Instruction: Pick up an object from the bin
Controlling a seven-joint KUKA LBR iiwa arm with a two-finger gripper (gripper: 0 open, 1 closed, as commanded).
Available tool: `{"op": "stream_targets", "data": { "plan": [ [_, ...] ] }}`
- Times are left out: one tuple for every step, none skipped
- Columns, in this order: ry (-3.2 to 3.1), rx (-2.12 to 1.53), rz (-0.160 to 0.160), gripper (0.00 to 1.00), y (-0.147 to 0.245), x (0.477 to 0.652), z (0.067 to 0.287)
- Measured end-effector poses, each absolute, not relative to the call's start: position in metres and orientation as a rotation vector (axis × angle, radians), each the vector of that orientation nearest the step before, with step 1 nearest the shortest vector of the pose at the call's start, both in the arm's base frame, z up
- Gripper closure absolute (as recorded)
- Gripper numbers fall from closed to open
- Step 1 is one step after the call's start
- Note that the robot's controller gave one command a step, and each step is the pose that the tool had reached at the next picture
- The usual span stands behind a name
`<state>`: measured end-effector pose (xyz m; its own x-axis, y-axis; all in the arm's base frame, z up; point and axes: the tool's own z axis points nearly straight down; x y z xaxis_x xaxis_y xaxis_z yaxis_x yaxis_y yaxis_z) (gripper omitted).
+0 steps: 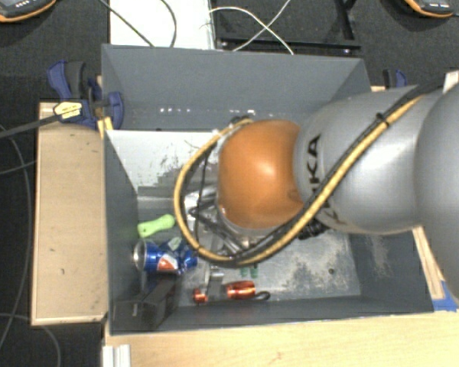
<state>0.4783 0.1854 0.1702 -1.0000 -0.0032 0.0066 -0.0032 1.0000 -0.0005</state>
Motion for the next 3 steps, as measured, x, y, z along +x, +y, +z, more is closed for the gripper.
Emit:
{"op": "stream_targets", "data": {
  "plan": [
    [-3.143, -0.004, -0.002, 0.0, 0.184, 0.48, 0.175],
    [-3.08, 0.595, -0.003, 0.0, 0.207, 0.51, 0.106],
    [-3.011, 0.902, -0.001, 0.0, 0.2, 0.5, 0.124]
  ]
}}
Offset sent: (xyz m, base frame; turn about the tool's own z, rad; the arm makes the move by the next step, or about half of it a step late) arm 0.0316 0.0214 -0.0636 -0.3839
